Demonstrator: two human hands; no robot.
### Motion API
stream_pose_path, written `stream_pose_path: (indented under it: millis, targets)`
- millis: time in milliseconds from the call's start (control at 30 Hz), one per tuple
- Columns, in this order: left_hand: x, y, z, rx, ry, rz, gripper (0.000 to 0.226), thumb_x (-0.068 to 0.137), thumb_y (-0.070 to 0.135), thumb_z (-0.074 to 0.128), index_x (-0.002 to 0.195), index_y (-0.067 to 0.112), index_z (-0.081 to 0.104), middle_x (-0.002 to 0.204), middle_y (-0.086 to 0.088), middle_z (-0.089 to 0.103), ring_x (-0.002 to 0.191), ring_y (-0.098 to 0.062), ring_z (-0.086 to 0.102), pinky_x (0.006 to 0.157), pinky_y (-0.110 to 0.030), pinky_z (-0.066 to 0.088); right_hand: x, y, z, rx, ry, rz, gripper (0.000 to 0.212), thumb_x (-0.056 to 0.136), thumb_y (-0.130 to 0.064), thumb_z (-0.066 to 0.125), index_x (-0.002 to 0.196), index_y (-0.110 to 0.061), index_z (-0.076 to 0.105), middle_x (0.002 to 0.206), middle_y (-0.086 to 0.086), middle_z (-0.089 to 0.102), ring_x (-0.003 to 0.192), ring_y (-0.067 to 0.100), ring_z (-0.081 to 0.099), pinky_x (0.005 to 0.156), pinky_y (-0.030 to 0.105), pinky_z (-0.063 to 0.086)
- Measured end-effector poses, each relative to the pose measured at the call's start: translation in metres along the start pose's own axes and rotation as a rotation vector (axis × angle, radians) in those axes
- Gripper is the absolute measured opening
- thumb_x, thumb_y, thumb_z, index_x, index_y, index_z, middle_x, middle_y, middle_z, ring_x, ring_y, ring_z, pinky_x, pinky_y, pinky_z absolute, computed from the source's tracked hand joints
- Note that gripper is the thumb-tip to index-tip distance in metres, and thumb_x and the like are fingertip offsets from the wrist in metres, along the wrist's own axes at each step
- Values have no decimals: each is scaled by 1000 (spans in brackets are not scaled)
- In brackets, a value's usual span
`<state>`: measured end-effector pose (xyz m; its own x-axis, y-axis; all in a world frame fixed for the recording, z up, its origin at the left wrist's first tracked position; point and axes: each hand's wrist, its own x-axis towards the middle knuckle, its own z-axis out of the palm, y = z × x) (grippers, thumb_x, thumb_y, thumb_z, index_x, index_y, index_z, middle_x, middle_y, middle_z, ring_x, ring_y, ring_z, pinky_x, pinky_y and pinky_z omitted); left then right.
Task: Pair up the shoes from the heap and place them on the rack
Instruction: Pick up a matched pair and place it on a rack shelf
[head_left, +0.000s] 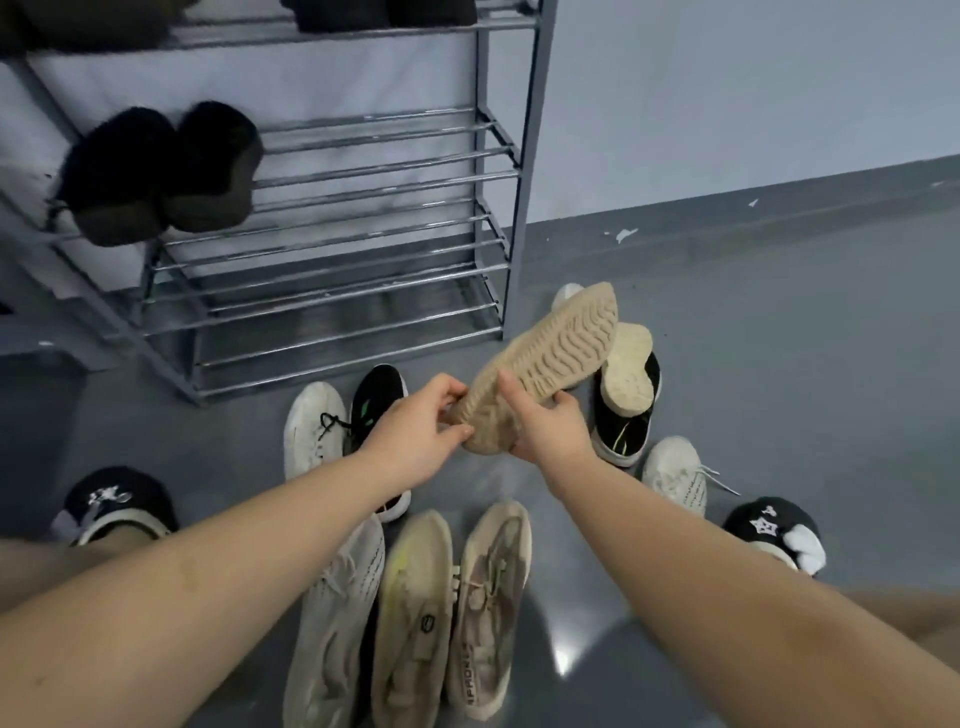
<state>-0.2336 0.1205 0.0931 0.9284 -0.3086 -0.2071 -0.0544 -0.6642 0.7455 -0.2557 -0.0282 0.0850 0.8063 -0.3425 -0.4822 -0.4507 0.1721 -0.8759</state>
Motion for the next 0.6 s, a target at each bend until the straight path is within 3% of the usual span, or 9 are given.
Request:
stream_pose_path:
  millis: [100,267,367,433,467,600]
  targets:
    - [-26,4,-16,134,56,76,44,86,26,65,127,28,48,123,4,62,112,-15,59,98,-38,46,-16,-12,12,54,-140,77,48,77,-41,74,113,-14,58,109,3,67,100,20,64,83,38,56]
    - [-43,5,-37,-88,104,91,59,76,46,70,129,38,45,130,9,54,119,-13,52,103,-39,43,-38,-35,16,100,-248,118,53,79,-34,72,123,-8,57,112,11,68,104,27,64,94,47,51]
    - [-48,13,-38,-480,-88,-185,78,71,72,56,135,31,41,140,4,45,123,-19,48,107,-43,39,-50,-44,5,217,-378,139,45,87,-33,63,123,-7,56,88,6,71,90,20,67,100,45,47]
    - [-51,19,-34,-833,-320,-332,69,80,73,38,129,26,50,128,-3,54,111,-25,55,100,-44,45,-55,-43,-4,265,-456,158,41,92,-34,54,123,-8,55,63,0,68,80,16,65,96,40,49]
    - [-53,21,-32,-943,-392,-352,66,84,69,33,127,23,53,122,-7,57,108,-28,57,95,-43,48,-58,-41,-6,279,-483,163,43,92,-35,53,126,-9,54,61,-2,67,83,16,64,93,37,49]
    - [-59,21,-29,-1088,-297,-322,47,93,48,41,121,13,55,120,-16,61,100,-28,63,81,-35,56,-62,-33,-7,246,-517,143,39,88,-35,55,121,-13,59,102,3,71,104,19,61,86,32,49]
